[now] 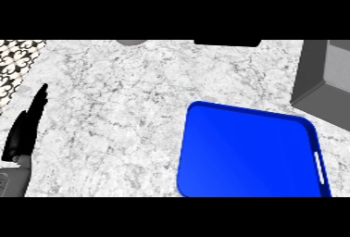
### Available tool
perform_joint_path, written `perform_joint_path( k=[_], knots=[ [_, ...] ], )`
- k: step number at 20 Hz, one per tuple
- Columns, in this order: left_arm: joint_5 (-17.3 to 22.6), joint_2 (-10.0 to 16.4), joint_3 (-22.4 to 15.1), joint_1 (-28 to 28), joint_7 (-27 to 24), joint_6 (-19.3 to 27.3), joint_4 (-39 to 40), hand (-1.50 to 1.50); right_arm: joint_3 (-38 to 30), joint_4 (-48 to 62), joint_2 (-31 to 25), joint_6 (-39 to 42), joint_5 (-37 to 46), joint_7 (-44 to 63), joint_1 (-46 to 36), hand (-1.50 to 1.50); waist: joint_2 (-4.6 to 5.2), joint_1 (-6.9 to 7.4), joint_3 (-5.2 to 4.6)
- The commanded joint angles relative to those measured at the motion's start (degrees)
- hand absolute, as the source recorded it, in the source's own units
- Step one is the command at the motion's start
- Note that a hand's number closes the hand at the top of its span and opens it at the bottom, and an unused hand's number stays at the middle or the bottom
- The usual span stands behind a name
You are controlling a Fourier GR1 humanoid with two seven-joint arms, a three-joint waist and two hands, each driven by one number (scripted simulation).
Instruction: Pick the sweet potato from the tray and place it in the cardboard box
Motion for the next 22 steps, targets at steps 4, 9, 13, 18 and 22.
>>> perform_joint_path(
  k=[4, 9, 13, 18, 22],
  knots=[
    [-0.55, -0.06, -0.61, -1.26, 0.51, -0.68, -0.15, 0.0, 1.97, 5.74, 3.68, 7.63, 0.79, 6.38, -11.4, 1.5, 0.07, 1.23, -0.07],
    [-0.36, -0.71, 0.03, -0.07, -1.18, -0.19, 0.5, 0.0, 3.18, 8.71, 6.72, 6.8, 2.22, 8.25, -14.36, 1.5, 0.19, 1.05, -0.04],
    [-0.39, -0.61, 0.0, -1.56, -1.22, -0.82, 1.46, 0.0, 3.23, 10.25, 12.05, 1.59, 2.75, 11.46, -16.39, 1.5, 0.51, 1.25, -0.02],
    [-0.66, -1.04, 0.02, -3.7, -0.43, -0.48, 2.24, 0.0, 5.98, 10.84, 14.13, -2.73, 6.22, 14.06, -17.7, 1.5, 0.93, 1.55, -0.01],
    [-0.94, -0.38, 0.2, -4.37, -0.45, -0.72, 2.06, 0.0, 4.39, 14.88, 17.44, -3.92, 5.07, 20.32, -17.3, -1.5, 1.14, 1.93, 0.03]
  ],
)
